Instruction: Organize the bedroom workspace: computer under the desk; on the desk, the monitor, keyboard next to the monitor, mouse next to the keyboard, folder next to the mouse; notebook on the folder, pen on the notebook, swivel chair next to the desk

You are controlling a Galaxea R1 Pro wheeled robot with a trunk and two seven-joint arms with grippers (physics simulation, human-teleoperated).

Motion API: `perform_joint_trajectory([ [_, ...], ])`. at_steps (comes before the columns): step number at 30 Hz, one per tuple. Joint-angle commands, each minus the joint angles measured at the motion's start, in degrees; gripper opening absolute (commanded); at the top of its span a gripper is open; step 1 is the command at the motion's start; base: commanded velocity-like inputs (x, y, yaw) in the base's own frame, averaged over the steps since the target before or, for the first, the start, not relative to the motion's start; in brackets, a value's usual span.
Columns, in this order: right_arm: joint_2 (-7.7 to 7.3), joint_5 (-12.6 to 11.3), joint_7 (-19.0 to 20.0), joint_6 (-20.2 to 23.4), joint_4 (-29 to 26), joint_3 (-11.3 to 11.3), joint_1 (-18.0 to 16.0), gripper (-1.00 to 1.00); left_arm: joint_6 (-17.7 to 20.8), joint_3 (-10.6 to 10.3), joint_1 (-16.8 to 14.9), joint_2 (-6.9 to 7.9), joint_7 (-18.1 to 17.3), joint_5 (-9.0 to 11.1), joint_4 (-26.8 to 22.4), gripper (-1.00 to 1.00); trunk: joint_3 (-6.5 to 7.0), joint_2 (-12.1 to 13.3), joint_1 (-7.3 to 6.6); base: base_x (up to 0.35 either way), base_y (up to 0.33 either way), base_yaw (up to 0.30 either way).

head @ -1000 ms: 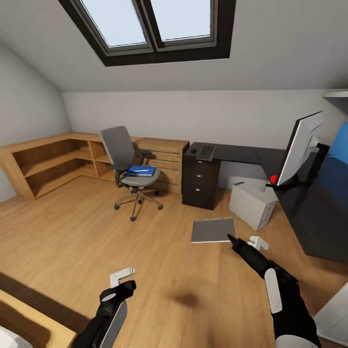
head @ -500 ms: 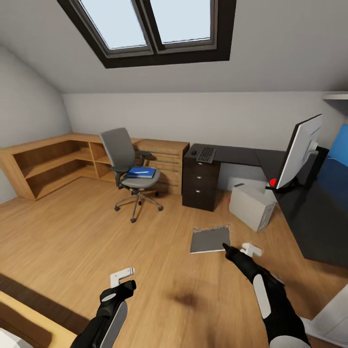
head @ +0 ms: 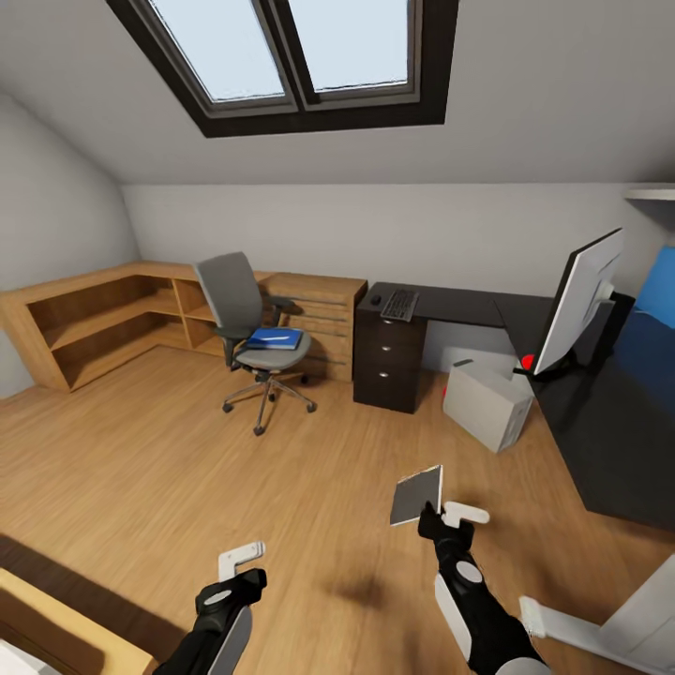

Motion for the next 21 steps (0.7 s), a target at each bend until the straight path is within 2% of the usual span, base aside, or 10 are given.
perform_joint_trajectory([
  [1,0.05,-0.1,-0.8,-1.1,1.0,0.2,-0.2,-1.0,-0.5,-0.2,0.0,-0.04,0.5,0.5,0.2,1.0,0.13,0.4,-0.23,0.0,0.0,0.0],
  [6,0.01,-0.1,-3.0,-8.3,5.7,1.1,-0.7,-1.0,-3.3,-0.5,0.0,-0.81,0.4,0.4,2.4,1.0,1.03,2.4,-1.33,0.0,0.0,0.0],
  [10,0.04,-0.3,-3.5,-18.1,10.3,1.2,-0.7,-1.0,-4.0,-0.9,0.0,-1.29,0.4,0.4,4.7,1.0,1.75,4.0,-2.21,0.0,0.0,0.0],
  [14,0.09,-0.3,-3.5,-23.3,15.7,1.1,-0.8,-1.0,-4.2,-1.5,0.0,-1.46,0.4,0.3,8.4,1.0,2.47,5.6,-3.09,0.0,0.0,0.0],
  [15,0.15,-0.3,-3.5,-25.6,20.0,1.2,-0.7,-1.0,-4.3,-1.6,0.0,-1.52,0.4,0.4,10.0,1.0,2.65,6.0,-3.31,0.0,0.0,0.0],
  [21,0.11,-0.1,-3.2,-32.7,28.2,1.1,-0.6,-1.0,-4.6,-1.6,0.0,-1.55,0.4,0.4,13.3,1.0,3.72,8.4,-4.63,0.0,0.0,0.0],
])
